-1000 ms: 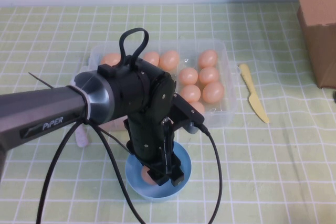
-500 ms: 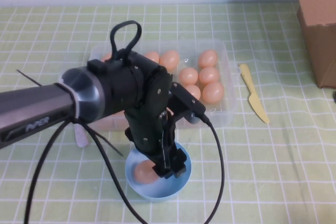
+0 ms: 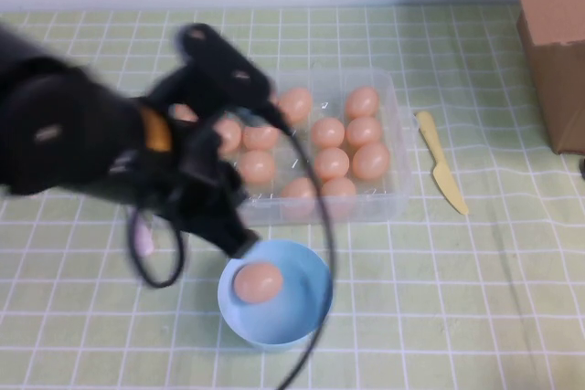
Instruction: Take an egg out of the egg box
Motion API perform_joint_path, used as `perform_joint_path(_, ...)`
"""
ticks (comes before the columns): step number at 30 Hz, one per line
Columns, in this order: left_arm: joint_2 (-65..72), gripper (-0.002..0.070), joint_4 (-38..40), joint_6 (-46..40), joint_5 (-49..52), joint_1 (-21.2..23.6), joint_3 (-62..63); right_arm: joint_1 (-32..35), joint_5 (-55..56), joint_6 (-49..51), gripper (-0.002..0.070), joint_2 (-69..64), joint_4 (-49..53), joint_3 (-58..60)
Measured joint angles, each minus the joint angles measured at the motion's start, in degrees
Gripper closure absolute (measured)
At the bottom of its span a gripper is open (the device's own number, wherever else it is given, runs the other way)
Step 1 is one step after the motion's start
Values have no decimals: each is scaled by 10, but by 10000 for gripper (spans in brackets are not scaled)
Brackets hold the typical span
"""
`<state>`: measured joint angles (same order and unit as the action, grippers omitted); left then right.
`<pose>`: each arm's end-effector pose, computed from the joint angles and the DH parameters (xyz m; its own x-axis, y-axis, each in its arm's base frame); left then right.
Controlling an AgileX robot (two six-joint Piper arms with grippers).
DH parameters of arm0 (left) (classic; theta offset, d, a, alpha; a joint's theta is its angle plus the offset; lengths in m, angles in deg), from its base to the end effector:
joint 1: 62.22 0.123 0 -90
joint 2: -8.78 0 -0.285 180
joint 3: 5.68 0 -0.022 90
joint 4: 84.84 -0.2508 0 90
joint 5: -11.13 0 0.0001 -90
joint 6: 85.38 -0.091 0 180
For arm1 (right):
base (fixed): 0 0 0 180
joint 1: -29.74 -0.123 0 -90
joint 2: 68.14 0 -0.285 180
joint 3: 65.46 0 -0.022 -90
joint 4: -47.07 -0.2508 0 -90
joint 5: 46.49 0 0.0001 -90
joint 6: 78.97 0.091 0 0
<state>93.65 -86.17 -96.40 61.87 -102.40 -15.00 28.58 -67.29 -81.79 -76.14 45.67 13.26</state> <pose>0.2138 -0.1784 0.3360 -0.4809 0.6751 -0.5594 0.7521 0.6456 0.1325 0.0536 0.0019 0.1715 -0.3000 -0.0325 -0.9534 -0.0364 0.9991 -0.0225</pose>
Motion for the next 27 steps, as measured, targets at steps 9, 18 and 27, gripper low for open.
perform_joint_path(9,-210,668,1,10,-161,60,-178,0,0,0,694,0,0,0)
perform_joint_path(18,-354,671,24,22,-249,61,-290,0,0,0,694,0,0,0)
perform_joint_path(27,-361,672,13,23,-274,61,-311,0,0,0,694,0,0,0)
